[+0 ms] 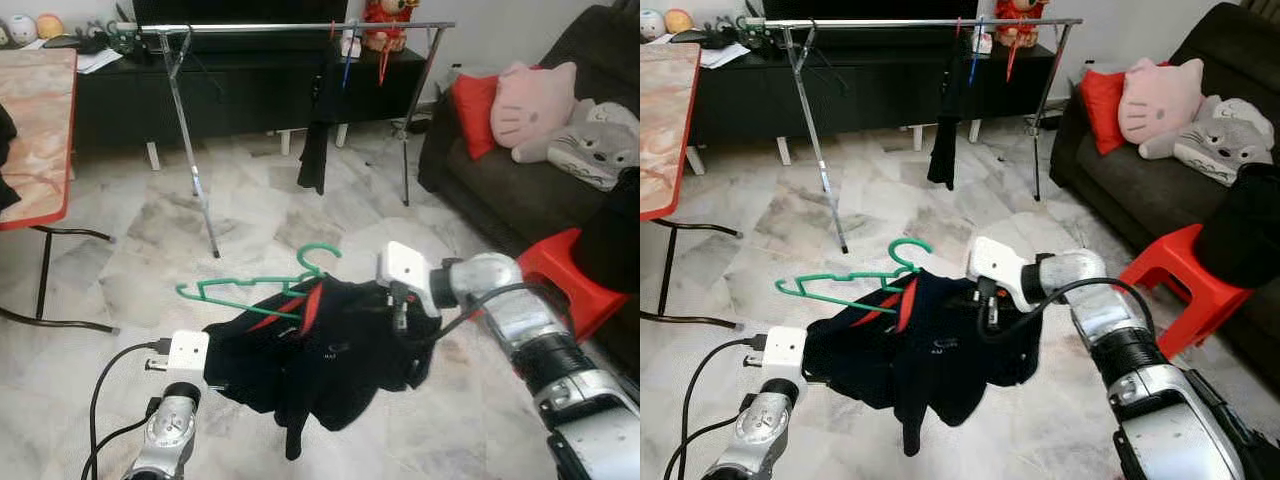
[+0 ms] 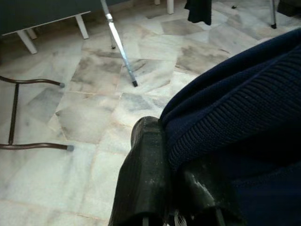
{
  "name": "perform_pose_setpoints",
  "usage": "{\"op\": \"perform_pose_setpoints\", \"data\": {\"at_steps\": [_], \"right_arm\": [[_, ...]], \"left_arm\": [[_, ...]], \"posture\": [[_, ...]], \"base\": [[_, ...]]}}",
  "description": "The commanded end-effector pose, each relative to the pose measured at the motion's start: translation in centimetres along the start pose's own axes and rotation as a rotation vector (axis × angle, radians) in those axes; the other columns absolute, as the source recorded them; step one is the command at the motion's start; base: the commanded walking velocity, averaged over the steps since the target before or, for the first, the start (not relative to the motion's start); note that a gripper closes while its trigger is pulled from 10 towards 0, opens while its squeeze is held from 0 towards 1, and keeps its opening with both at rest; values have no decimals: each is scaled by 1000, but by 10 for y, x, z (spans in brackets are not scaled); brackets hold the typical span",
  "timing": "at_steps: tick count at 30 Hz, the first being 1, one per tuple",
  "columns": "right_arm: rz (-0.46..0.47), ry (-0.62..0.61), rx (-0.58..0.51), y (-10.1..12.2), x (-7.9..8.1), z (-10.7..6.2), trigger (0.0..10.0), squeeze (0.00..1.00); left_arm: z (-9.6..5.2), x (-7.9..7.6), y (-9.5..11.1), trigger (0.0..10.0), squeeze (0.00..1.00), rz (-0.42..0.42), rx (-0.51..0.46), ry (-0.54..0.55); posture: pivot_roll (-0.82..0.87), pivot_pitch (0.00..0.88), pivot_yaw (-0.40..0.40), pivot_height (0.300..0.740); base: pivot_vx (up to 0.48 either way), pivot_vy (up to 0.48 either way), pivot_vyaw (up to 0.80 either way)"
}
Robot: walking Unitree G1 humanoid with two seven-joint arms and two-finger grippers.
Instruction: Hang hanger
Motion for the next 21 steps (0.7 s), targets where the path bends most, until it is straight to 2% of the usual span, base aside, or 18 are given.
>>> {"op": "perform_pose_setpoints", "data": {"at_steps": [1,5,7,10,11,13,14,16,21], "right_arm": [[-4,-29,-39,5,-7,-19,10000,0],[-16,36,33,-8,4,-26,10000,0],[-42,74,151,-26,9,-36,10000,0],[-53,62,224,-36,7,-42,10000,0],[-71,53,292,-45,5,-47,10000,0],[-83,84,368,-54,9,-52,10000,0],[-83,84,368,-54,9,-52,10000,0],[-121,99,463,-66,10,-57,10000,0],[-139,97,486,-70,11,-53,10000,0]], "left_arm": [[-5,9,-13,0,0,-16,57,33],[-4,5,-12,0,0,-14,58,9],[-4,5,-12,0,0,-11,56,-1],[-4,6,-12,0,0,-9,58,0],[-4,8,-12,0,0,-7,60,2],[-4,9,-12,0,0,-4,61,3],[-4,9,-12,0,0,-4,61,3],[-4,11,-12,0,0,-1,62,3],[-4,11,-12,0,0,5,62,0]], "posture": [[-63,0,-112,740],[-62,0,-108,740],[-65,0,-105,740],[-66,0,-102,740],[-67,0,-100,740],[-67,0,-97,740],[-67,0,-97,740],[-68,0,-95,740],[-64,0,-94,740]], "base": [[0,0,0],[0,0,0],[0,0,0],[0,0,0],[0,0,0],[0,0,0],[0,0,0],[0,0,0],[0,0,0]]}}
Point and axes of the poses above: a point about 5 cm out from each wrist's last joint towards the gripper, its own z axis pointing out of the wrist towards the gripper, its own y axis along the axis of the wrist's last joint, x = y × z, the point moved 5 cm from there along z, pointing out of the wrist towards the gripper, and after that the axes turned 6 degrees about -z, right-handed, at the moved point
